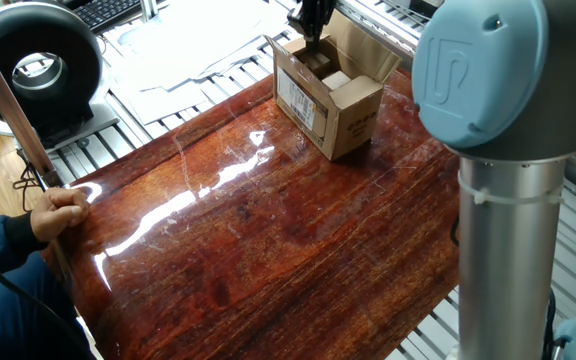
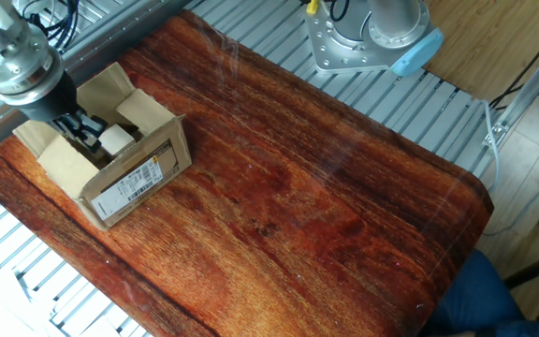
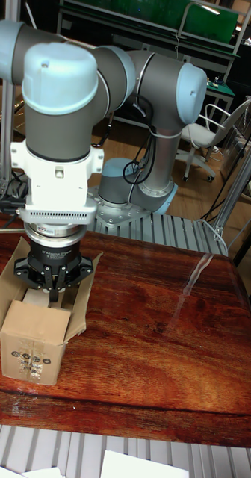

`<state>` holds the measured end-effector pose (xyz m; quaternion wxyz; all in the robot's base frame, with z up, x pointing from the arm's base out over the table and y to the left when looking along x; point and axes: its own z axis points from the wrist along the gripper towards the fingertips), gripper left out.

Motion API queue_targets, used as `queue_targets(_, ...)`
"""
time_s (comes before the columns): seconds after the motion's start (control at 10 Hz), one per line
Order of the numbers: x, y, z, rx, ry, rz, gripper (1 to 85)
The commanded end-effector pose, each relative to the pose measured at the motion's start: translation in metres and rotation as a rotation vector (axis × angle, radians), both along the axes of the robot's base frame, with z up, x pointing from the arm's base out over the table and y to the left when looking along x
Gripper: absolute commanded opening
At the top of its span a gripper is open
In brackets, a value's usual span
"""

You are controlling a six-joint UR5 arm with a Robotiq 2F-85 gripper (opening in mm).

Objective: Open a box

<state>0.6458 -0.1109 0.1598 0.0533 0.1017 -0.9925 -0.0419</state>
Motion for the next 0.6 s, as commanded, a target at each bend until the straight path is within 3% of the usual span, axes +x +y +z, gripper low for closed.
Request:
queue_targets(0.0, 0.003, 0.001, -0.009, 0.015, -0.015, 0.007, 1.0)
queue_targets(0.3, 0.010, 0.000, -0.012, 0.009, -0.026, 0.011, 1.0)
queue_targets(0.5, 0.019, -0.004, -0.006, -0.011, -0.025, 0.021, 1.0)
